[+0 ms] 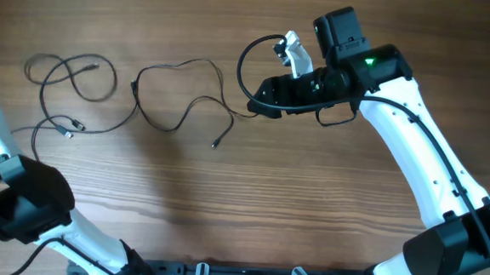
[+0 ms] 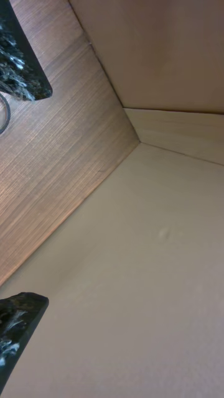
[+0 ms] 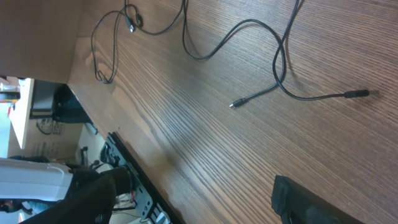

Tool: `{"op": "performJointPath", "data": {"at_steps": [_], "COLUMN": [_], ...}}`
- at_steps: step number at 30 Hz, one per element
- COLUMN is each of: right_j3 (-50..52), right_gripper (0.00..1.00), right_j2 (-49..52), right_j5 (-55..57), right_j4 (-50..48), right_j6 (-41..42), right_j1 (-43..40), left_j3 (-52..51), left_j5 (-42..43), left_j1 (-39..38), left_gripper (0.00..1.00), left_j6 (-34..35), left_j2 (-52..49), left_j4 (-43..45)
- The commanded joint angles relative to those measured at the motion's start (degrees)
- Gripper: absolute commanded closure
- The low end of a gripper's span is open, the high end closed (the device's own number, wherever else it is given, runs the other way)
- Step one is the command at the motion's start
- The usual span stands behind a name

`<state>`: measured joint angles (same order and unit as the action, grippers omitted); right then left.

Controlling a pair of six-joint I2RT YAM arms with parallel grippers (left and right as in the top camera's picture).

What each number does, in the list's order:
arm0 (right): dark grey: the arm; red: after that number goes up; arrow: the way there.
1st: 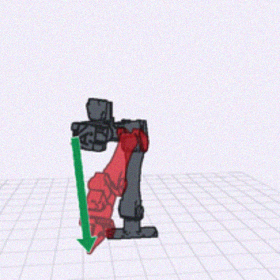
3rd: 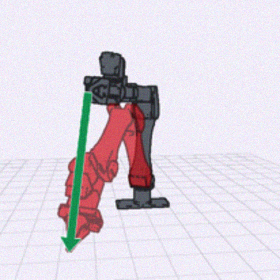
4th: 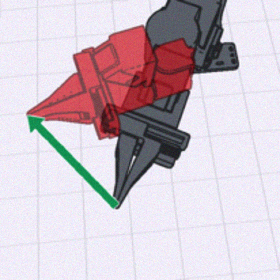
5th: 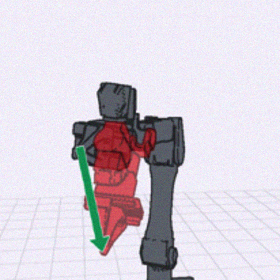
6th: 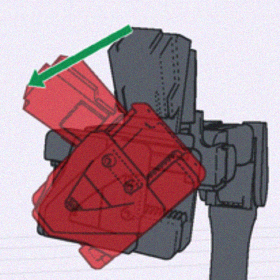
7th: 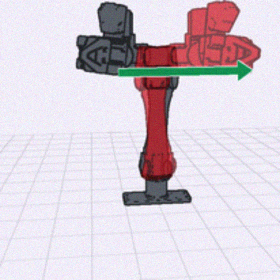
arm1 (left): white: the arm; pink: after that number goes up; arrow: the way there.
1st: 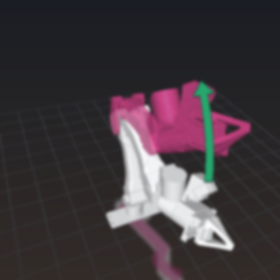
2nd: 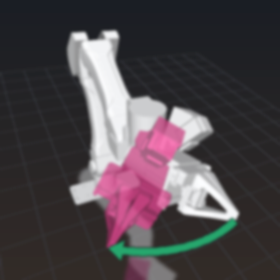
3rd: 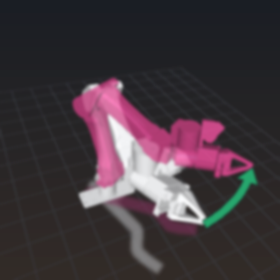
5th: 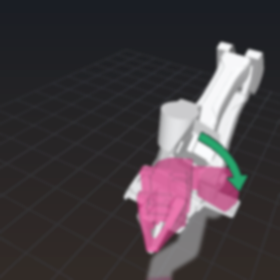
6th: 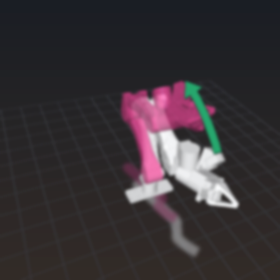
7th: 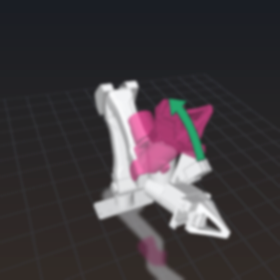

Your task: Untangle cables

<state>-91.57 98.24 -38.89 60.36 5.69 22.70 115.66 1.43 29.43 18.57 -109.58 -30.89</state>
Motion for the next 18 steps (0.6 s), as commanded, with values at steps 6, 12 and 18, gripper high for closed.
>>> {"op": "performJointPath", "data": {"at_steps": [6,12,18], "right_j3": [0.4,0.4,0.4], "right_gripper": [0.19,0.18,0.16], "right_j2": [-0.7,-0.7,-0.7], "right_j5": [13.2,13.6,13.6], "right_j4": [-3.3,-2.1,-0.5], "right_j6": [12.0,11.6,6.3], "right_j1": [-1.3,-5.4,-6.3], "left_j3": [-0.2,-12.0,-26.5], "left_j5": [9.9,8.5,4.2], "left_j1": [-6.0,-18.3,-20.5], "left_gripper": [0.01,0.04,0.11], "left_j6": [5.4,-2.8,1.2], "left_j2": [4.8,4.8,4.8], "left_j4": [-25.0,-28.0,-27.5]}}
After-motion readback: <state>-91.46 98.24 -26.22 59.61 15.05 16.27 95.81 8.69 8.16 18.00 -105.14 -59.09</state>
